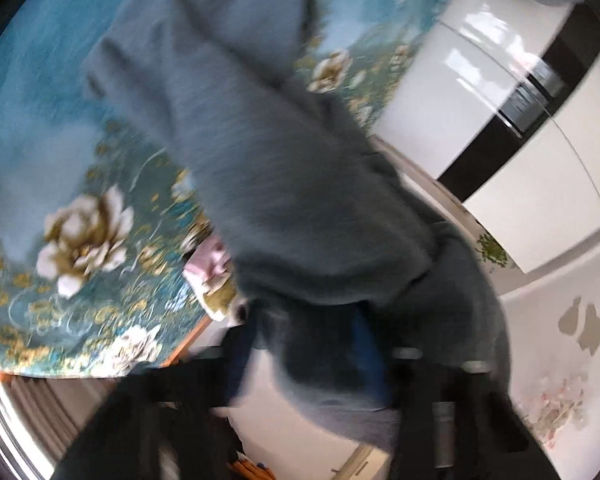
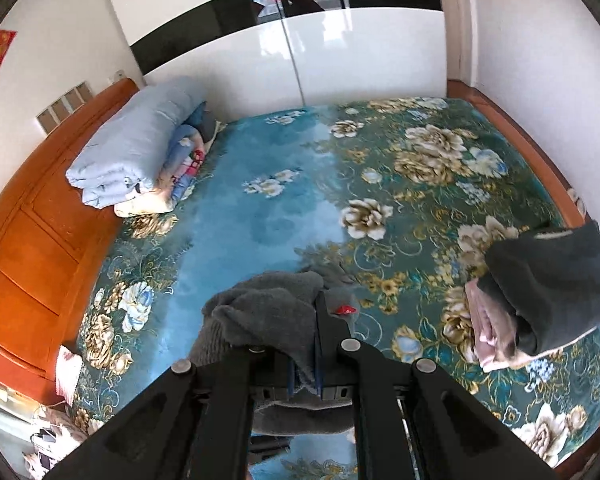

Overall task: Fold clothes
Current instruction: 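Raise the grey garment with both grippers and shake it out in the air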

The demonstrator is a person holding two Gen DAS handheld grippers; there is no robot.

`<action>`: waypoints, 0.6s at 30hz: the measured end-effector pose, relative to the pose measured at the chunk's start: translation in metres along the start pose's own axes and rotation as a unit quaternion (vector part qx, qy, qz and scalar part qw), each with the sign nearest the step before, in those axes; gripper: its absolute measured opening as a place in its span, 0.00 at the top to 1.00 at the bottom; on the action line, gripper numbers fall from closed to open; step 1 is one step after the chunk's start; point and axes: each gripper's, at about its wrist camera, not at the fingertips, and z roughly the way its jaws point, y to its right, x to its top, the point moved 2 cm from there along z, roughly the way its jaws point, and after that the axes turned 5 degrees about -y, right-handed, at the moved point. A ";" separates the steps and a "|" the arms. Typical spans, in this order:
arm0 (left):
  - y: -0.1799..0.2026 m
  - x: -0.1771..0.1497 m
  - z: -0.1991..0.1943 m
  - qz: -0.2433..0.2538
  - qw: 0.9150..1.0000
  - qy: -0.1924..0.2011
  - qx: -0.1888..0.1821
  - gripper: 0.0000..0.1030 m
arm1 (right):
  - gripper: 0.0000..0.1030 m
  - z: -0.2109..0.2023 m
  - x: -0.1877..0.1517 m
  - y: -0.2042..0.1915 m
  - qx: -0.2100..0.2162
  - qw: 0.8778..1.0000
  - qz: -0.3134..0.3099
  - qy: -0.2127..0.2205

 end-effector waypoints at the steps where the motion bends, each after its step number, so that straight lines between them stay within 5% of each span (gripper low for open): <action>1: 0.010 0.000 -0.001 0.013 1.000 0.007 0.005 0.90 | 0.93 -0.002 0.001 -0.001 0.002 1.000 -0.003 0.002; 5: 0.058 -0.006 -0.013 0.083 0.996 0.019 0.032 0.91 | 0.93 -0.016 0.005 -0.007 0.015 1.000 -0.016 0.012; 14: 0.108 -0.056 -0.081 0.206 0.970 0.099 0.080 0.92 | 0.93 -0.056 0.038 -0.038 0.029 0.996 -0.071 0.050; 16: 0.111 -0.068 -0.093 0.222 0.965 0.098 0.096 0.88 | 0.93 -0.060 0.043 -0.045 0.031 0.995 -0.080 0.052; 17: 0.114 -0.075 -0.098 0.231 0.963 0.097 0.104 0.80 | 0.93 -0.064 0.046 -0.050 0.033 0.994 -0.088 0.053; 18: 0.116 -0.082 -0.102 0.240 0.960 0.096 0.111 0.61 | 0.93 -0.066 0.049 -0.055 0.035 0.994 -0.093 0.054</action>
